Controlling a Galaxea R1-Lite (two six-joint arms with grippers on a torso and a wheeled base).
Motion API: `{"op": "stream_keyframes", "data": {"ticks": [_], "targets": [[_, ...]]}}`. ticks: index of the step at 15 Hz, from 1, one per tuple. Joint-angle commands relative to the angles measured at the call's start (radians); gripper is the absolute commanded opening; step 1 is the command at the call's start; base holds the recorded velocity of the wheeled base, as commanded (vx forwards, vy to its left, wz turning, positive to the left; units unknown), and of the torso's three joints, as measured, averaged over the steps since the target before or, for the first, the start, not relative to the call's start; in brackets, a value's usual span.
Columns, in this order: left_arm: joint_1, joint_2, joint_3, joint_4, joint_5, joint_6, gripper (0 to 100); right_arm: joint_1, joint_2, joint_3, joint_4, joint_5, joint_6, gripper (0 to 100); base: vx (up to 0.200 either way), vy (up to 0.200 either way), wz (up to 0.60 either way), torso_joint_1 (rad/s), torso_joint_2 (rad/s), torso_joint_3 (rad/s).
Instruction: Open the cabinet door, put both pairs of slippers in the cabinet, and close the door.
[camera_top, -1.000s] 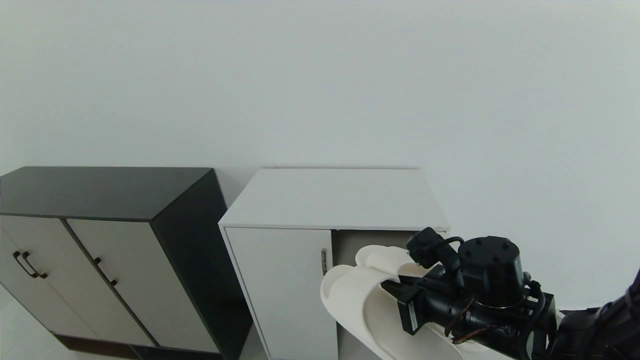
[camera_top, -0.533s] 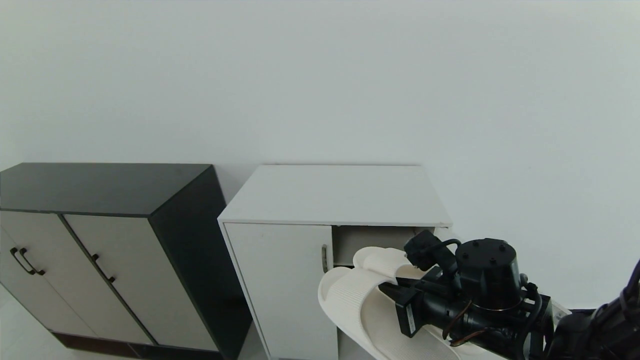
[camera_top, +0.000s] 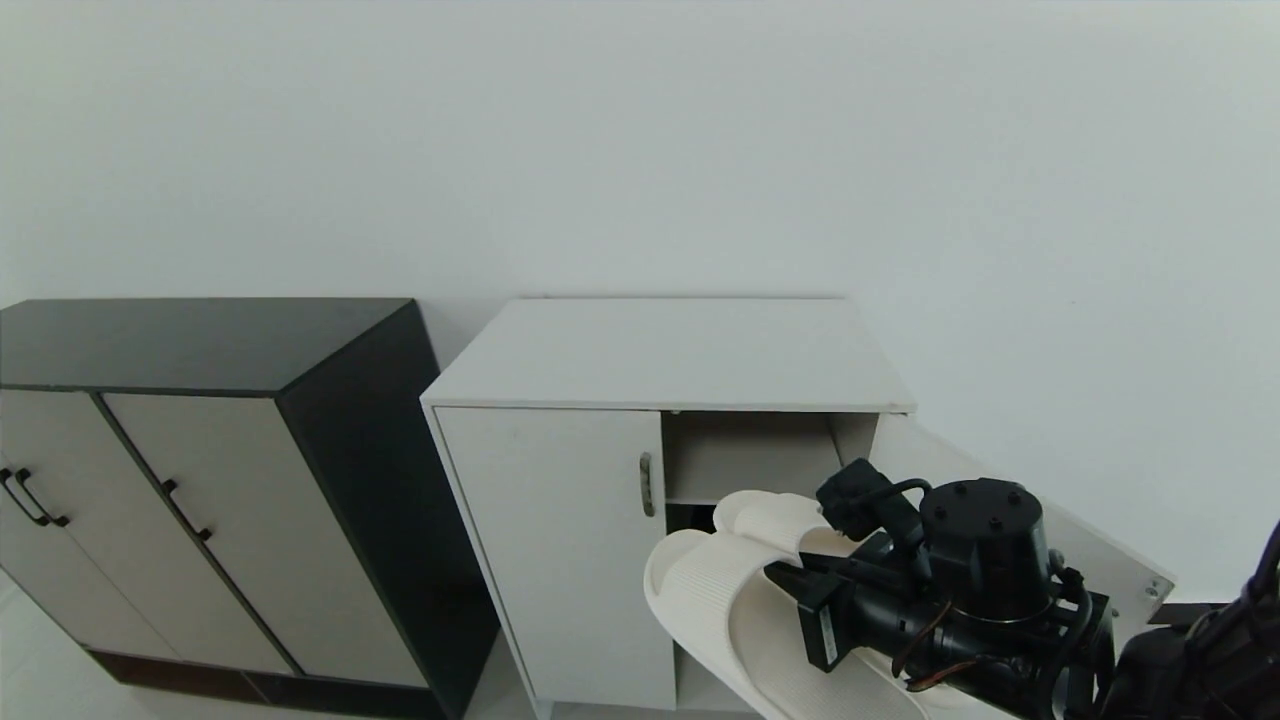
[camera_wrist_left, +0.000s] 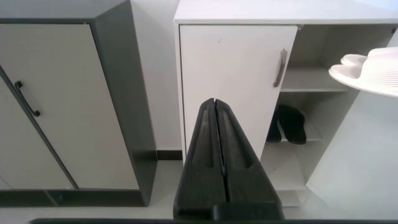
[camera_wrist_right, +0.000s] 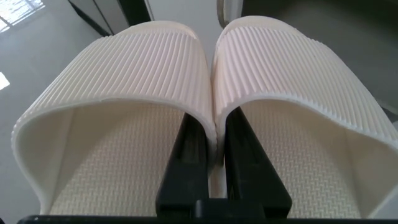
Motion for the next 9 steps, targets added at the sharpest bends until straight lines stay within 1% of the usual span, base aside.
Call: {"op": "stream_keyframes", "data": {"ticks": [1, 9], "targets": [[0.000, 0.000, 0.000, 0.000, 0.000, 0.000, 0, 0.002, 0.004, 0.004, -0.003, 0.000, -0.001, 0, 0.000, 0.000, 0.00, -0.237, 0.54, 0.320], [0.000, 0.000, 0.000, 0.000, 0.000, 0.000, 0, 0.003, 0.030, 0.029, -0.028, 0.000, -0.002, 0, 0.000, 0.000, 0.00, -0.212, 0.53, 0.314]]}}
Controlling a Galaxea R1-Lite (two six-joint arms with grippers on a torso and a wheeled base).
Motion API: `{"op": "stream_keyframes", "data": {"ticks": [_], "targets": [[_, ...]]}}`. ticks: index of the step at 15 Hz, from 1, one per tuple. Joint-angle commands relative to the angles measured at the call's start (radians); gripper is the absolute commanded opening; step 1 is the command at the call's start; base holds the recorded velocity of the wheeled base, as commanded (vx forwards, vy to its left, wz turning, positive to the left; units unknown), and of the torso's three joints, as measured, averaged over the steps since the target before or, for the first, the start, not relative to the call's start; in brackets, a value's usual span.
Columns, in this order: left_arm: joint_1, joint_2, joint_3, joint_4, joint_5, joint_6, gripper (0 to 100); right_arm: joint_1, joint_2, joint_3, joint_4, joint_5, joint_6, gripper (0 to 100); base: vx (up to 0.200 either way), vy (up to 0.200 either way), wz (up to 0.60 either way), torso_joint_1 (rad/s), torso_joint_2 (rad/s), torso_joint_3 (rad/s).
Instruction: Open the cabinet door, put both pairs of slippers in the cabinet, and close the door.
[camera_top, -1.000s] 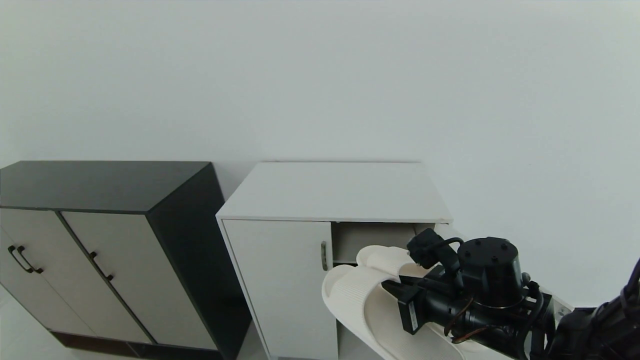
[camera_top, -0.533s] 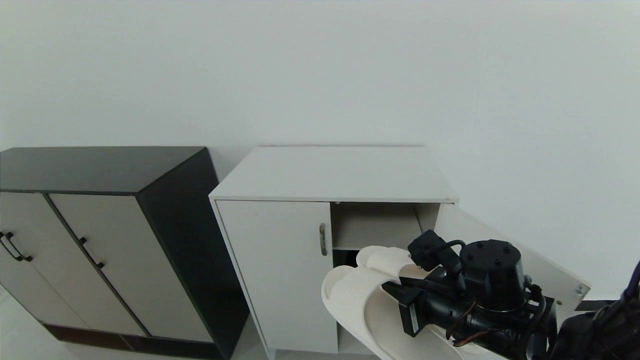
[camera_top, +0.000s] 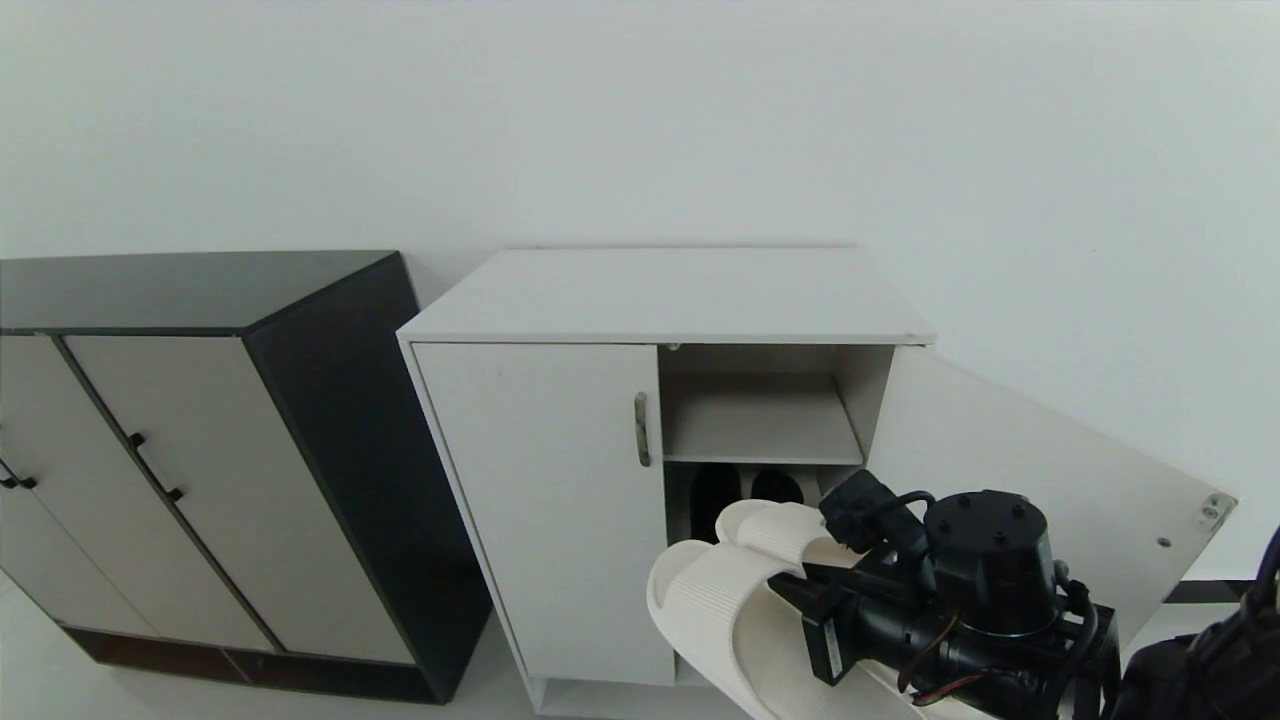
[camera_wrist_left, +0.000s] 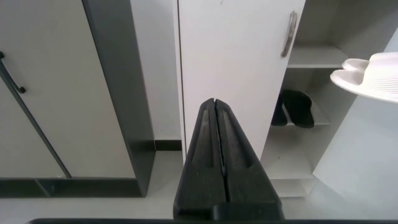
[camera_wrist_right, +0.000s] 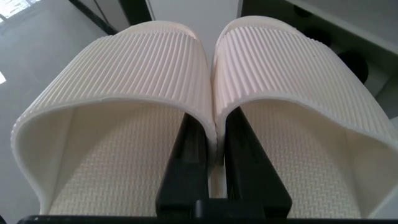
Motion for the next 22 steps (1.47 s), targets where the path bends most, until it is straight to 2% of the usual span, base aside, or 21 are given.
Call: {"op": "stream_keyframes", "data": {"ticks": [1, 11, 16, 19, 20, 21, 22], "targets": [[0.000, 0.000, 0.000, 0.000, 0.000, 0.000, 0, 0.004, 0.037, -0.007, -0.011, 0.000, 0.000, 0, 0.000, 0.000, 0.00, -0.173, 0.49, 0.305], [0.000, 0.000, 0.000, 0.000, 0.000, 0.000, 0, 0.007, 0.048, 0.019, -0.080, -0.001, -0.022, 0, 0.000, 0.000, 0.00, -0.152, 0.48, 0.324], [0.000, 0.000, 0.000, 0.000, 0.000, 0.000, 0, 0.007, 0.051, 0.025, -0.105, -0.003, -0.043, 0, 0.000, 0.000, 0.00, -0.079, 0.45, 0.369], [0.000, 0.000, -0.001, 0.000, 0.000, 0.003, 0, -0.002, 0.057, -0.012, -0.160, -0.044, -0.065, 0, 0.000, 0.000, 0.00, -0.017, 0.16, 0.147], [0.000, 0.000, 0.000, 0.000, -0.002, 0.018, 0, 0.007, 0.042, -0.103, -0.043, -0.181, -0.062, 0, 0.000, 0.000, 0.00, -0.002, 0.05, 0.051], [0.000, 0.000, 0.000, 0.000, -0.002, 0.018, 0, 0.022, 0.030, -0.208, 0.119, -0.288, -0.034, 0, 0.000, 0.000, 0.00, 0.000, 0.00, 0.000], [0.000, 0.000, 0.000, 0.000, -0.002, 0.017, 0, 0.028, 0.025, -0.247, 0.175, -0.313, -0.008, 0, 0.000, 0.000, 0.00, 0.000, 0.00, 0.000]]}}
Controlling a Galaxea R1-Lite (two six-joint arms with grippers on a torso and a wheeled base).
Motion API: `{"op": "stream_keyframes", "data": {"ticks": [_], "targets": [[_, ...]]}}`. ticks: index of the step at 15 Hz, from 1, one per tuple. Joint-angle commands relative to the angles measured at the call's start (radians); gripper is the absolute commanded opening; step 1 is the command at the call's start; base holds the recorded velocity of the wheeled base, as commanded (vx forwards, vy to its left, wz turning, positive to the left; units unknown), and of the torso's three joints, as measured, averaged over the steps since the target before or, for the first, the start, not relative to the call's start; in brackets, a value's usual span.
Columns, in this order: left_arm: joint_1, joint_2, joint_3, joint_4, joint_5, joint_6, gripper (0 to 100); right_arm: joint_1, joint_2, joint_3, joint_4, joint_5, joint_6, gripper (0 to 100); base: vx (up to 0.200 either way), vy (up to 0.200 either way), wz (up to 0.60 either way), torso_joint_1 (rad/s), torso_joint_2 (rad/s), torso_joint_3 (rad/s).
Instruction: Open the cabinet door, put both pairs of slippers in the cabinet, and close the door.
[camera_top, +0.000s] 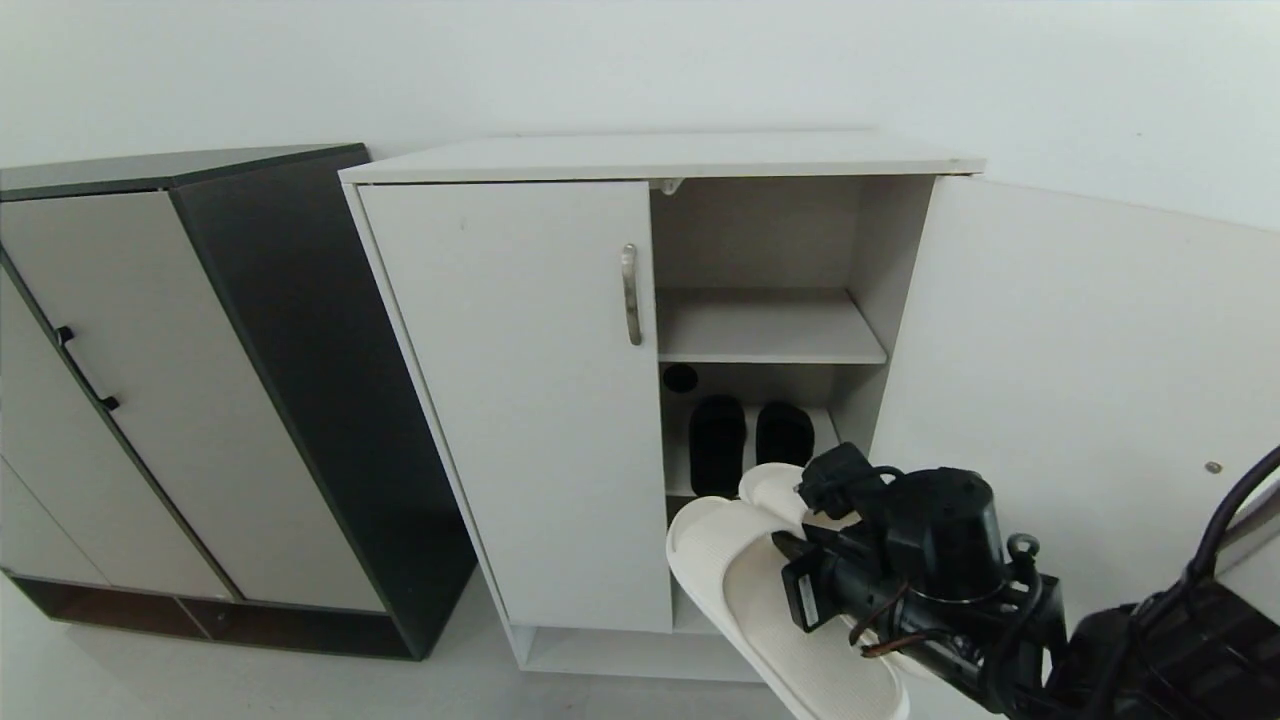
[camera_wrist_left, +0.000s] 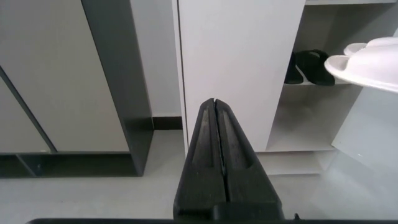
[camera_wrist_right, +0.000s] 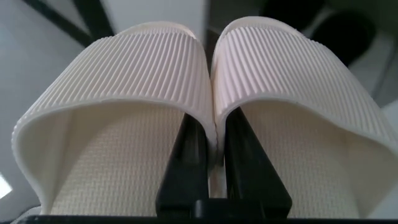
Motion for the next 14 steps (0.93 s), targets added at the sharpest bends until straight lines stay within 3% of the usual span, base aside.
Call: {"op": "stream_keyframes", "data": {"ticks": [1, 3, 4, 8, 14], "targets": [[0.000, 0.001, 0.000, 0.000, 0.000, -0.002, 0, 0.056, -0.039, -0.264, 0.297, -0.151, 0.136, 0, 0.000, 0.000, 0.00, 0.000, 0.00, 0.000], [0.000, 0.001, 0.000, 0.000, 0.000, 0.003, 0, 0.105, -0.041, -0.522, 0.641, -0.294, 0.302, 0, 0.000, 0.000, 0.00, 0.000, 0.00, 0.000], [0.000, 0.001, 0.000, 0.000, 0.000, 0.001, 0, 0.119, -0.042, -0.609, 0.737, -0.331, 0.368, 0, 0.000, 0.000, 0.00, 0.000, 0.00, 0.000], [0.000, 0.001, 0.000, 0.000, 0.000, 0.000, 0, 0.125, -0.076, -0.663, 0.780, -0.467, 0.351, 0, 0.000, 0.000, 0.00, 0.000, 0.00, 0.000], [0.000, 0.001, 0.000, 0.000, 0.000, 0.000, 0, 0.119, -0.074, -0.658, 0.780, -0.509, 0.330, 0, 0.000, 0.000, 0.00, 0.000, 0.00, 0.000]]}}
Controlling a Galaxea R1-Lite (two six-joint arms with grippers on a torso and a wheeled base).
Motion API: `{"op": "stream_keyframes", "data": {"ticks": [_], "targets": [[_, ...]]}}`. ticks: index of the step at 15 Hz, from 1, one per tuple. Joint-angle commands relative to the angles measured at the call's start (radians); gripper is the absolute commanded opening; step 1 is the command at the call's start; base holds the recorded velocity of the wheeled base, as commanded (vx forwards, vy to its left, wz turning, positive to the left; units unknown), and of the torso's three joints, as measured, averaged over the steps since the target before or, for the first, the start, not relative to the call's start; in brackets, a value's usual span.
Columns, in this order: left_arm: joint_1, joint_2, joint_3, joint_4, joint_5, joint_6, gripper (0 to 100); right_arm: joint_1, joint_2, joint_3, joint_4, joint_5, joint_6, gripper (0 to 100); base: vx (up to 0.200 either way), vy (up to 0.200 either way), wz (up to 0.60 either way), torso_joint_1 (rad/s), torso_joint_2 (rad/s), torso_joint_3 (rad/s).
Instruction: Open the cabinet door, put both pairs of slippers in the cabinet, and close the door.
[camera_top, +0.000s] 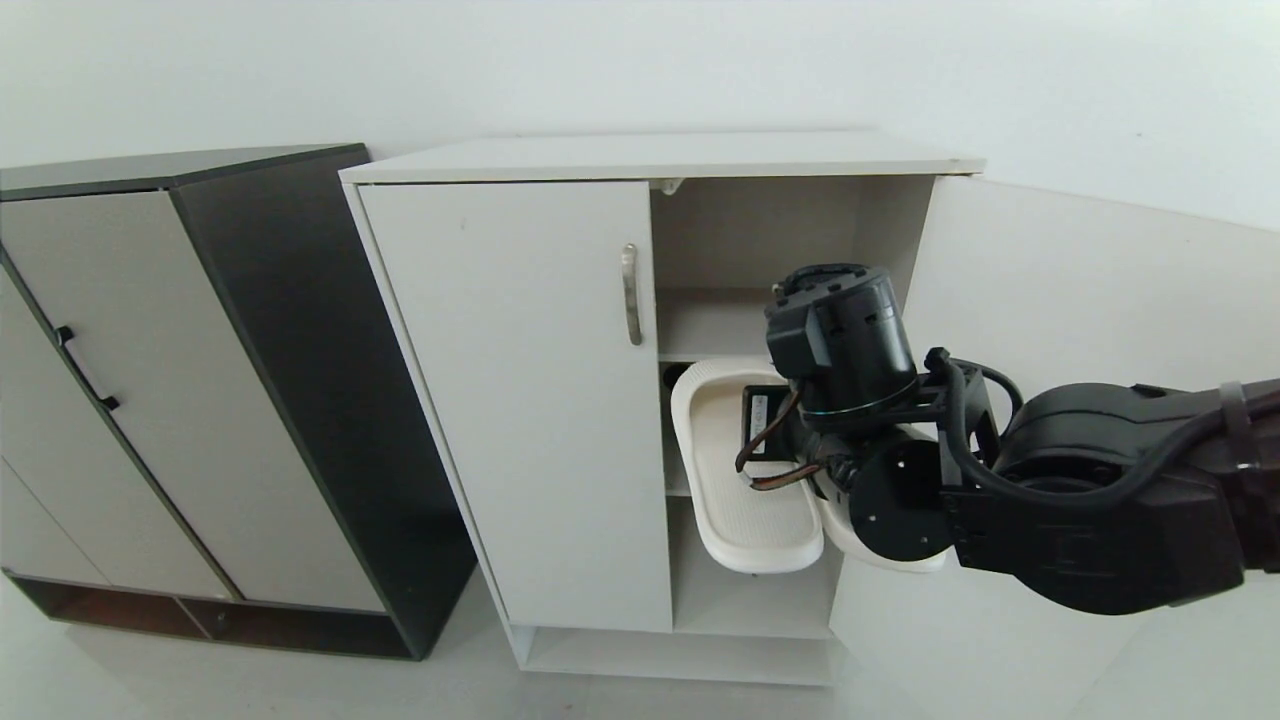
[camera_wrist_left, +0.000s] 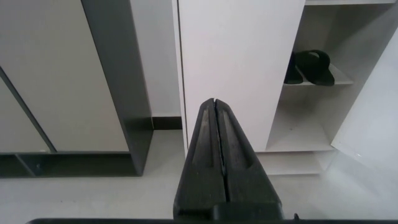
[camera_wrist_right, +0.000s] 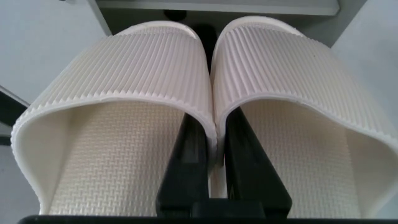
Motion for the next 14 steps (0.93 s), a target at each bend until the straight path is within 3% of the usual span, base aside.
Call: {"op": "stream_keyframes", "data": {"ticks": [1, 2, 14], "targets": [[0.000, 0.001, 0.000, 0.000, 0.000, 0.002, 0, 0.000, -0.005, 0.002, -0.001, 0.000, 0.000, 0, 0.000, 0.000, 0.00, 0.000, 0.00, 0.000], [0.000, 0.001, 0.000, 0.000, 0.000, 0.003, 0, -0.002, -0.003, 0.004, -0.003, -0.001, -0.006, 0, 0.000, 0.000, 0.00, 0.000, 0.00, 0.000], [0.000, 0.001, 0.000, 0.000, 0.000, 0.000, 0, -0.008, 0.017, 0.007, -0.041, -0.003, -0.023, 0, 0.200, 0.000, 0.00, 0.002, 0.00, 0.004]]}}
